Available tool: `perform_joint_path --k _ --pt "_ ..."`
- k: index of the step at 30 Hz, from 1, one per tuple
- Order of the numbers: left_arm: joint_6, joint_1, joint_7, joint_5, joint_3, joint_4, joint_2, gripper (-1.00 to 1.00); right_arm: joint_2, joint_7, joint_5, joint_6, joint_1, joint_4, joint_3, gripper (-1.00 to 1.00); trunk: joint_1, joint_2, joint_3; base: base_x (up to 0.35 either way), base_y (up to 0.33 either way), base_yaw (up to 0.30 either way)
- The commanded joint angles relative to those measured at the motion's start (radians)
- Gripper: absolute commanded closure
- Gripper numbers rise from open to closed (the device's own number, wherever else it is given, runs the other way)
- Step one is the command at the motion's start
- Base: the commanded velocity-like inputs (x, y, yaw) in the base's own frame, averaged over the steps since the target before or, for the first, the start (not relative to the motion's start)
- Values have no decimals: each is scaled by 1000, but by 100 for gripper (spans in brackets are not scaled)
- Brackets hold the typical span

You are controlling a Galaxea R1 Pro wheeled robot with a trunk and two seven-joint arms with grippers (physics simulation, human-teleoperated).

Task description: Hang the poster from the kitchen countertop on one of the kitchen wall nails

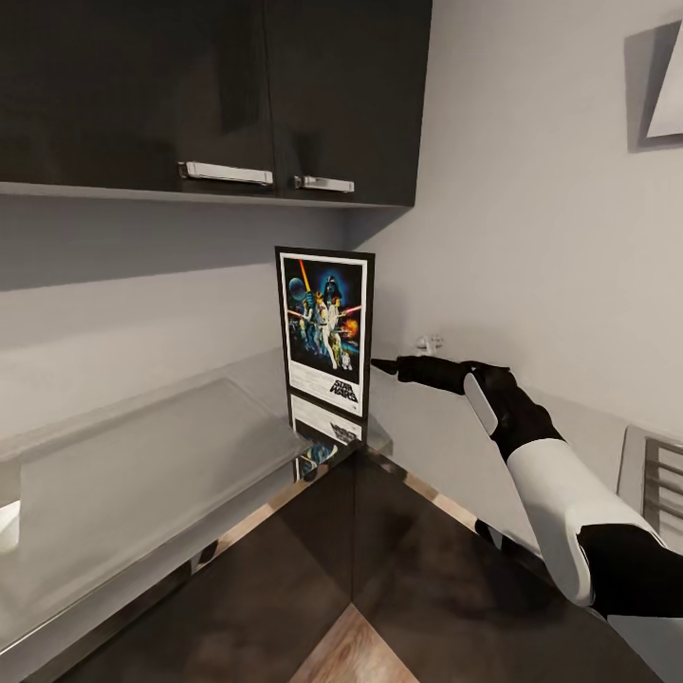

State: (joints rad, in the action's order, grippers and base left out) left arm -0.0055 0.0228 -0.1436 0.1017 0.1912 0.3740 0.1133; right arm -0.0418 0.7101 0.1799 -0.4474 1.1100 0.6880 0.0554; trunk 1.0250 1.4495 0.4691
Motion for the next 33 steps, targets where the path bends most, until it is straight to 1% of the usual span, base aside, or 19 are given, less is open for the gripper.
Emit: perform_joint_path --k 1,4,5,6,9,17,20,25,26,29,33 --pt "1 0 -7 10 4 1 0 -100 -1 2 10 3 0 1 4 -100 0 1 1 3 0 0" --pt "1 0 -7 10 4 2 0 -100 -2 11 10 14 -1 2 9 -100 0 1 1 2 0 0" --pt "1 0 -7 10 4 2 -1 -100 -3 27 10 25 -3 -1 28 -100 0 1 1 0 0 0" --pt "1 0 -7 10 4 2 0 -100 -3 38 10 55 -8 -3 42 -100 0 1 1 0 0 0" --pt "1 0 -7 10 4 2 -1 -100 -4 45 9 100 -11 -6 51 -100 0 1 1 0 0 0" --pt "1 0 -7 10 4 2 0 -100 -3 50 9 143 -22 -13 59 -100 0 1 1 0 0 0" --pt "1 0 -7 10 4 2 0 -100 -3 51 8 183 -36 -23 60 -100 0 1 1 0 0 0" --pt "1 0 -7 10 4 2 0 -100 -2 51 -2 226 -44 -77 61 -100 0 1 1 0 0 0" --pt "1 0 -7 10 4 2 0 -100 -1 51 -15 259 -45 -108 61 -100 0 1 1 0 0 0" --pt "1 0 -7 10 4 2 0 -100 0 51 -38 311 -46 -162 61 -100 0 1 1 0 0 0" --pt "1 0 -7 10 4 2 0 -100 0 51 -50 338 -47 -202 70 -100 0 1 1 0 0 0"
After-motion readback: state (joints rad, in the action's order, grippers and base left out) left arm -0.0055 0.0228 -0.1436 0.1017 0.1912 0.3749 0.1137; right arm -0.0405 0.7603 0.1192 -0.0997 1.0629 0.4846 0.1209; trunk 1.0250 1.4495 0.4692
